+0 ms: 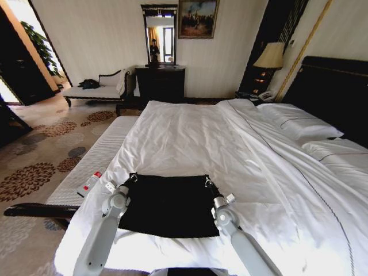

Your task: Fold the clothes on the bed.

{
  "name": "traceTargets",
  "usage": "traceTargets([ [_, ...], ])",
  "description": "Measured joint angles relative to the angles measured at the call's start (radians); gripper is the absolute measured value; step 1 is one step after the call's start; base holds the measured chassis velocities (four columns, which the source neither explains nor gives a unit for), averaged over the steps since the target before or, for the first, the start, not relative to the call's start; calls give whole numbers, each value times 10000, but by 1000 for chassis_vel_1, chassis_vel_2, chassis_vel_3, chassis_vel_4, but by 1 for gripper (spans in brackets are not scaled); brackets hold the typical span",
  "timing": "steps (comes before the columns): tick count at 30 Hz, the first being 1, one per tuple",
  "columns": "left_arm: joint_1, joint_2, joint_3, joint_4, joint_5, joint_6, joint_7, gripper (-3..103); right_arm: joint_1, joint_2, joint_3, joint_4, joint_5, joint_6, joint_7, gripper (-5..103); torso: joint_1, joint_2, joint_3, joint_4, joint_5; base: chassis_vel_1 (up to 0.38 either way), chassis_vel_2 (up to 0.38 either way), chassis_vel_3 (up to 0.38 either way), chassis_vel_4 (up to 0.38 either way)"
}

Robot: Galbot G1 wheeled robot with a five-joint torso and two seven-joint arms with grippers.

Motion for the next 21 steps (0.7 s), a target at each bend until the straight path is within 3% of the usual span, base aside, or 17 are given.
traceTargets([
  [17, -187, 306, -2, -48, 52, -63, 95, 2, -24, 42, -17, 194, -153, 71, 5, 1, 0, 0, 0, 0, 0, 0, 0, 0, 0],
  [21, -95, 470, 90, -531, 128, -212, 364, 2, -65, -71, 3, 501, -9, 219, -385, 1, 1, 0, 1, 0, 1, 0, 0, 0, 0],
])
